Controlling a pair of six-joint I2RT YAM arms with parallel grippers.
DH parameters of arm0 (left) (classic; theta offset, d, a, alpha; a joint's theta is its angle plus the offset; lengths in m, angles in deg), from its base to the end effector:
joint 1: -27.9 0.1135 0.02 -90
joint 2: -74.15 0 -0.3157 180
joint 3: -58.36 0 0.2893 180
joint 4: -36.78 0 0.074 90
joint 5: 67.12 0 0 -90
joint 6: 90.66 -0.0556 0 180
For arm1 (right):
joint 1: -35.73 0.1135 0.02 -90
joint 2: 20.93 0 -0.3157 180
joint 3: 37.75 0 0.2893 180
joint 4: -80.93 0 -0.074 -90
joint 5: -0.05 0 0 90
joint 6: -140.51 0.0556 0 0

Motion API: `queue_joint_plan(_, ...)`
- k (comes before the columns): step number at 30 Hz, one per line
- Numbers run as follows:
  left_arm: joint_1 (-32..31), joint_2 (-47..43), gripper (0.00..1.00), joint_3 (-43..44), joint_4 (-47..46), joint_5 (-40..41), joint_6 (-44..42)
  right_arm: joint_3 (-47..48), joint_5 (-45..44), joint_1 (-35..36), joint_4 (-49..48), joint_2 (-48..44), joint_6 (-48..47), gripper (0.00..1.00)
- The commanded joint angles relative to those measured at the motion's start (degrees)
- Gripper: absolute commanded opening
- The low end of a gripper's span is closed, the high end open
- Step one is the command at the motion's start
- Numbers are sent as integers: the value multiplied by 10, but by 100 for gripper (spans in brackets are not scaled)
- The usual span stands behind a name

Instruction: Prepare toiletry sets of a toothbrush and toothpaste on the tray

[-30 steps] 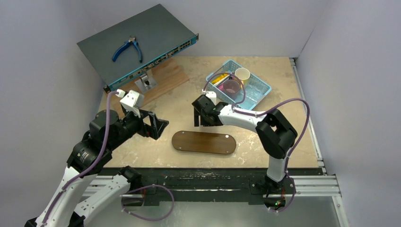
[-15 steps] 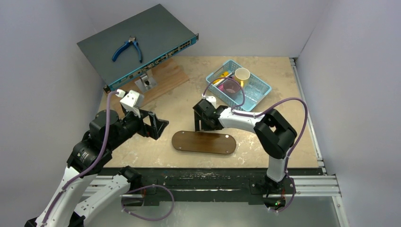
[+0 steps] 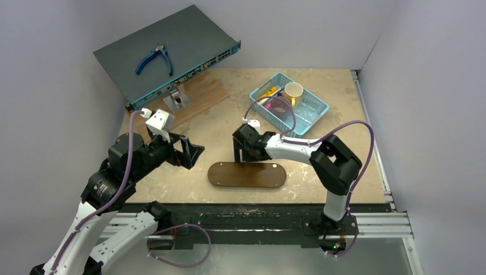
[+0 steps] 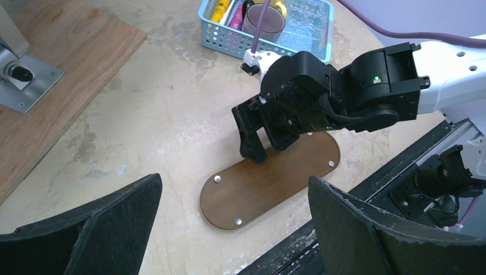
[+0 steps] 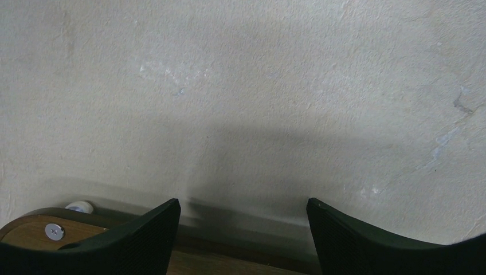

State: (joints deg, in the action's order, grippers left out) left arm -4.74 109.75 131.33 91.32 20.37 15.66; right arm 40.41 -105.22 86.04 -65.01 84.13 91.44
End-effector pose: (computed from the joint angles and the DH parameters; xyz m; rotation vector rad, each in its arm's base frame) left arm 0.0972 -0.0652 0.4346 0.3030 1.8945 -0.6246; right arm 0.2808 0.3154 0.1759 -0.1222 2.5900 0.2367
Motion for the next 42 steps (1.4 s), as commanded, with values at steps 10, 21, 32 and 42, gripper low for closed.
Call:
queue_joint_plan(10,0,-1,98,0,-8,2,-8,-8,-14,29,37,-51,25,83)
queue_joint_plan(21,-1,0,98,-1,-7,2,-8,7,-74,29,91,-105,37,83)
queue_joint_plan(32,0,-1,98,0,-7,6,-9,37,-176,-13,151,-174,34,82)
queue_joint_plan(42,0,-1,98,0,-7,6,-9,27,-199,-139,155,-232,21,80)
